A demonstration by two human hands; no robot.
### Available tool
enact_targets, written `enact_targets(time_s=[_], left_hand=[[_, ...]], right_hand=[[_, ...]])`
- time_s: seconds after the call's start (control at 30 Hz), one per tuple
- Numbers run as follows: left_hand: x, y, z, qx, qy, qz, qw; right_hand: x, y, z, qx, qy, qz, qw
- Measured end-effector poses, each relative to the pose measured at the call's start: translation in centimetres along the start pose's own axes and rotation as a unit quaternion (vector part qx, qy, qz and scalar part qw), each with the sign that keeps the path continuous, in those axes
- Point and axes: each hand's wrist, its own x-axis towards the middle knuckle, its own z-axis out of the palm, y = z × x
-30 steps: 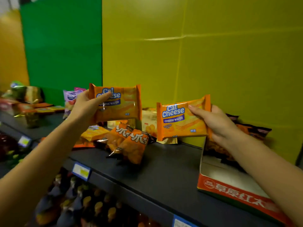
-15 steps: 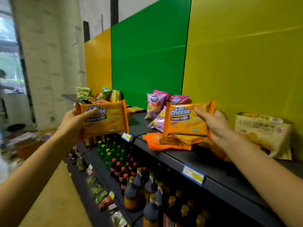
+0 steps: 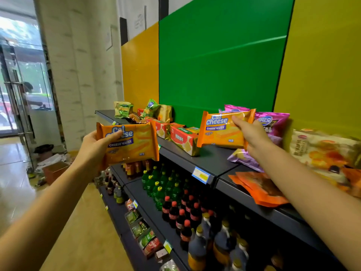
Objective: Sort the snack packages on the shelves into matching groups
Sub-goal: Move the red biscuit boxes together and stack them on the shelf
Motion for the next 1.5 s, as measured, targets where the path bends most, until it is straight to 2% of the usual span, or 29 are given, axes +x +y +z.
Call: enact_targets(time_s=[0.2,0.4,0.83,1.03,1.23,1.37,1.5], left_hand=[[9.5,-2.0,0.1,0.04,-0.005,0.055,0.998],[19.9,-2.4,1.3,0.057,-0.046,0.097,0.993],[36.5,-7.7,6.0,-0.036,-0.101,0.097,0.99],[44.9,-10.8,9.6,-0.072,-0.183,0.049,0.979],[50.3,-13.6,12.9,-0.069,-0.292,0.045,0.953],[52.3,-15.3,15.5,-0.027,-0.372,0.044,0.927],[53.1,-16.4,18.1,0.028,-0.482,0.027,0.876]], right_hand=[[7.5,2.9,6.8,-0.019,0.022,-0.033,0.999],[15.5,3.8,11.6,-0.032,0.045,-0.046,0.997],[25.0,6.7,16.7,-0.059,0.132,-0.059,0.988],[27.7,7.7,18.1,-0.078,0.188,-0.07,0.977],[29.7,8.3,19.1,-0.121,0.261,-0.085,0.954],[30.2,8.7,18.5,-0.146,0.298,-0.076,0.94],[30.3,8.7,18.2,-0.145,0.31,-0.074,0.937]])
